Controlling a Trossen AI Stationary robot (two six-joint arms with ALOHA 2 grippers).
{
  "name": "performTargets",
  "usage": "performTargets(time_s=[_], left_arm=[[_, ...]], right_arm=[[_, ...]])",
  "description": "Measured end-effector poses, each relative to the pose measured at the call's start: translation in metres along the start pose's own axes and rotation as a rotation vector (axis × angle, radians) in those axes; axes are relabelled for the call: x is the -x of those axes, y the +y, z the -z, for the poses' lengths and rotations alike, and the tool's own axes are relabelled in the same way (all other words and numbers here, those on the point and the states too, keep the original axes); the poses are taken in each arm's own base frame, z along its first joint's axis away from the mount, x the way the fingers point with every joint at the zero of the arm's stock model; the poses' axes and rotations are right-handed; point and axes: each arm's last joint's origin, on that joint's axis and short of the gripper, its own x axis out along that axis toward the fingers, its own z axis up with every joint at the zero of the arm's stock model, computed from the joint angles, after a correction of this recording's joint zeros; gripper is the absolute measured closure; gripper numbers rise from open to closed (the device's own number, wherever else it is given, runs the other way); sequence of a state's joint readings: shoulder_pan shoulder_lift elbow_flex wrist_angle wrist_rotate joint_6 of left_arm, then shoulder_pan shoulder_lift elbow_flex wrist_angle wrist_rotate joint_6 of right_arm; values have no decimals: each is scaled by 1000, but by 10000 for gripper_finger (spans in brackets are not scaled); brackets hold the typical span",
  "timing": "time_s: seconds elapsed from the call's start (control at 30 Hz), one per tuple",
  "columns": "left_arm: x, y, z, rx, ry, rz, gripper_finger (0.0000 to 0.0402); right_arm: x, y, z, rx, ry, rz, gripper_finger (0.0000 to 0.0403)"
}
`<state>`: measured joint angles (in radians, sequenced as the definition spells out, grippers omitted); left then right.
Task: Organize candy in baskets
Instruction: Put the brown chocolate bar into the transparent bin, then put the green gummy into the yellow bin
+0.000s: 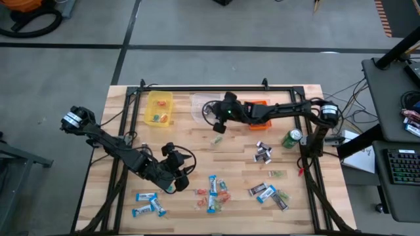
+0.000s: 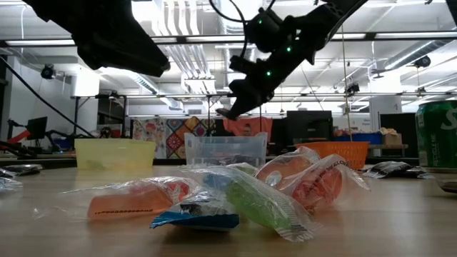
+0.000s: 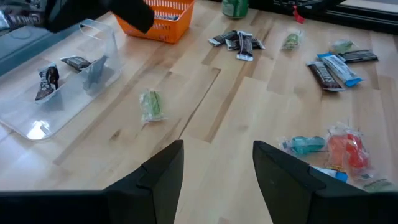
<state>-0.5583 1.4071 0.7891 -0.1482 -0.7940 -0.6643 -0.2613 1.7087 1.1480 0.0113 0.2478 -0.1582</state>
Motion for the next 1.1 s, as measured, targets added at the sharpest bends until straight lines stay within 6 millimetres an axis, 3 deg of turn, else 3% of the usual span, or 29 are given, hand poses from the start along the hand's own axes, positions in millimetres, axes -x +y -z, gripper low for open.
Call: performTargets(time_s=[0.23,0.33,0.47,0.67,0.87,1.1], left_arm=[[0,0,0,-1,0,1,226],[0,0,0,-1,0,1,226],[0,0,0,-1,0,0,226],[0,0,0,-1,0,0,226],[0,0,0,0,-5,-5,225],[0,0,0,1,-6,-5,226]], right_arm=[[-3,-6,2,-52,9,-7,268],[1,-6,-1,-53,3,-14,261],[10,0,-7,-46,-36,-166,260],[32,23,-19,27,-118,-472,269],[46,60,-11,143,-30,-582,277],[47,87,21,261,162,-374,280]])
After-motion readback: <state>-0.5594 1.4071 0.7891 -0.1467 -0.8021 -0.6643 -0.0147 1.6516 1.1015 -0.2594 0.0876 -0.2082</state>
